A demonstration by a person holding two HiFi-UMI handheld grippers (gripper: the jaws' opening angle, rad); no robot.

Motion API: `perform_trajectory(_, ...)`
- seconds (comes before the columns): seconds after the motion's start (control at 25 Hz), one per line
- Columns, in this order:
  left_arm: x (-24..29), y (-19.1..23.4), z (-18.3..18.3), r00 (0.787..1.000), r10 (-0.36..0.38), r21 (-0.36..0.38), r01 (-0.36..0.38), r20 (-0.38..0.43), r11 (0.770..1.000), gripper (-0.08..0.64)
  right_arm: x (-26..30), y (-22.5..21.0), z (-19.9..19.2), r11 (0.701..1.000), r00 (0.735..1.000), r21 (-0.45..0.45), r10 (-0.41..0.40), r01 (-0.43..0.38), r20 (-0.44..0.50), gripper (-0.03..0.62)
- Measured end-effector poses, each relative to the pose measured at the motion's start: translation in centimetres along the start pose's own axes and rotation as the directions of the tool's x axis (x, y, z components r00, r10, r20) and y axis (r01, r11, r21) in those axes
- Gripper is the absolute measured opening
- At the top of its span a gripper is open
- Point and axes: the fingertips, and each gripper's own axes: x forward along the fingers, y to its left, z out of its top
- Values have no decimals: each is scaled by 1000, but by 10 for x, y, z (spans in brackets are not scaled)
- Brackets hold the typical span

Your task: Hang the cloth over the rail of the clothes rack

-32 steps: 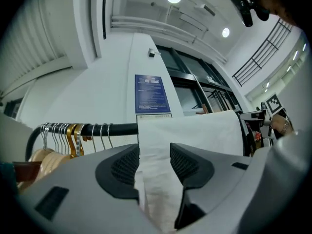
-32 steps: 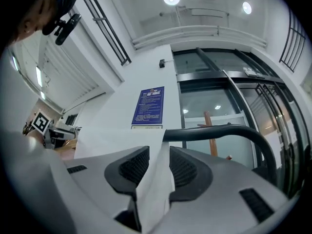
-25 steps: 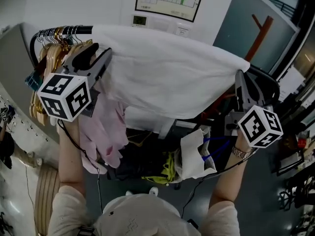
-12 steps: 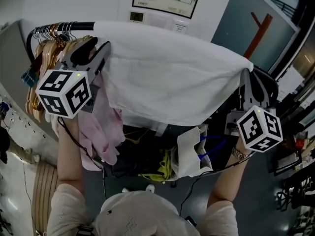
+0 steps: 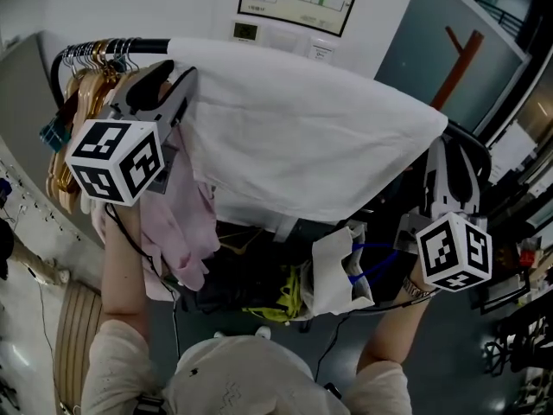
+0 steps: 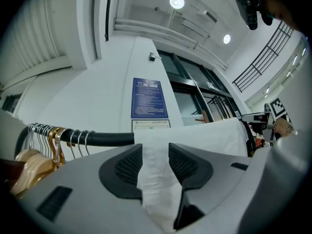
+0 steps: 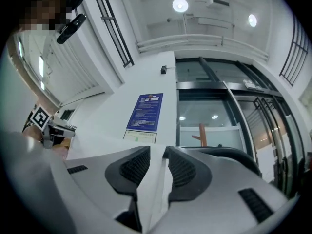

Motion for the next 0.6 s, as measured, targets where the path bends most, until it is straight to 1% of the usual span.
perform_trajectory(0.04,-2,0,2,1000,7,-11,-7,17,1000,176,-4,-2,3,1000,1000,-4,-19,19,22,107)
perform_trajectory(0.08,-5,0,4,999,20,-23,-19,40,1000,176,-8,-1,7,1000,999,-9,-21,21,42,107)
perform_trajectory(0.16,-13,-3,11,994,60,-27,-58,92,998,176,-13,8,12,1000,997,-17,8,-6,78,106)
perform_trajectory(0.2,-17,-6,15,990,81,-6,-81,115,997,176,-16,14,13,1000,995,-18,25,-24,94,92)
perform_trajectory(0.24,-22,-10,18,986,99,24,-103,137,994,176,-18,22,13,999,993,-19,46,-44,110,33)
perform_trajectory(0.28,-27,-15,18,981,111,52,-121,159,991,176,-21,31,10,997,989,-19,74,-73,125,18)
perform_trajectory(0.32,-33,-22,16,977,114,70,-128,178,989,176,-25,42,5,994,984,-18,112,-111,140,17)
perform_trajectory(0.36,-40,-30,10,976,107,73,-123,192,990,175,-31,54,-4,987,976,-11,157,-157,151,17)
perform_trajectory(0.4,-48,-39,0,975,92,65,-107,200,992,159,-39,65,-15,979,966,8,202,-206,159,18)
perform_trajectory(0.44,-57,-48,-13,976,74,53,-86,203,995,99,-46,75,-29,968,957,40,240,-249,161,17)
perform_trajectory(0.48,-66,-58,-28,978,52,46,-63,203,997,54,-53,82,-45,955,950,85,269,-284,158,18)
perform_trajectory(0.56,-85,-76,-59,980,7,52,-18,199,998,25,-68,96,-80,925,942,187,309,-330,130,18)
perform_trajectory(0.6,-95,-84,-76,982,-11,43,3,190,999,20,-77,105,-99,912,940,229,325,-340,104,18)
